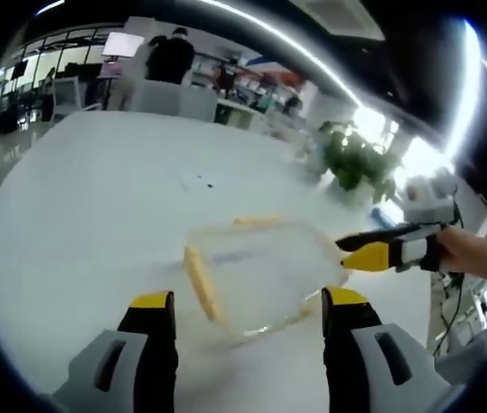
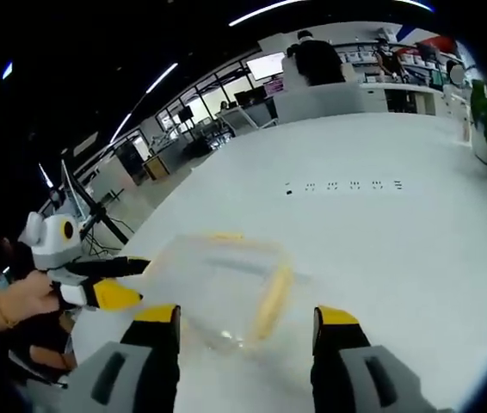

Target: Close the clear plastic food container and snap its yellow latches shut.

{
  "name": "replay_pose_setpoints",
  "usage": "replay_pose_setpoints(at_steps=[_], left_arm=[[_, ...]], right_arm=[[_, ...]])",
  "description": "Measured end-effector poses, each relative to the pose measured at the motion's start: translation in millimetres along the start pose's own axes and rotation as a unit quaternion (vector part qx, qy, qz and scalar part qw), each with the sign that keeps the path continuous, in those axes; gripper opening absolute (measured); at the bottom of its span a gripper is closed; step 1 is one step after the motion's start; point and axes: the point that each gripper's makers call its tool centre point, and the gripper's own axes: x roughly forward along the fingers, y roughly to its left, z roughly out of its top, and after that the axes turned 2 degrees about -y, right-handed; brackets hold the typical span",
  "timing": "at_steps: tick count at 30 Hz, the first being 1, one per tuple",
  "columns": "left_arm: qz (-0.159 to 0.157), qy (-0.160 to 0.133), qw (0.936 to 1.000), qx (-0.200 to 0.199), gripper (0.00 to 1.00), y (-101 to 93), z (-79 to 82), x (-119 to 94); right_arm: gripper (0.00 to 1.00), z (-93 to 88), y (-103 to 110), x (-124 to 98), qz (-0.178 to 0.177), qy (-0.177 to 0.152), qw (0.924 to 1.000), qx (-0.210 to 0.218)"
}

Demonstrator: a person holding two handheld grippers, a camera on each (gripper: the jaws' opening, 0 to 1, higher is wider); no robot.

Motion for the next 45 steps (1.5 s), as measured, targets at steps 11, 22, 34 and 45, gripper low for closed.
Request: replay_pose_setpoints(at_steps=[11, 22, 34, 45], left_arm=[[0.001, -0.007, 0.9999, 0.014, 0.69, -12.5, -4.6, -31.1], [0.016, -0.017, 0.9991, 0.034, 0.71, -21.8, -11.6, -63.1], [0.018, -0.028, 0.9977, 0.059, 0.7, -35.7, -19.4, -86.9], [0.027, -0.035, 0.9974, 0.057, 0.72, -41.0, -37.1, -110.0]], right_arm=[[0.61, -6.0, 13.8, -23.4, 0.001, -0.004, 0.9999, -0.013], [0.62, -16.8, 33.2, -46.5, 0.005, -0.008, 0.9997, -0.024], [0.64, -36.5, 44.2, -69.4, 0.004, -0.004, 0.9994, -0.034], [0.66, -50.1, 56.9, -85.1, 0.008, -0.007, 0.9986, -0.051]])
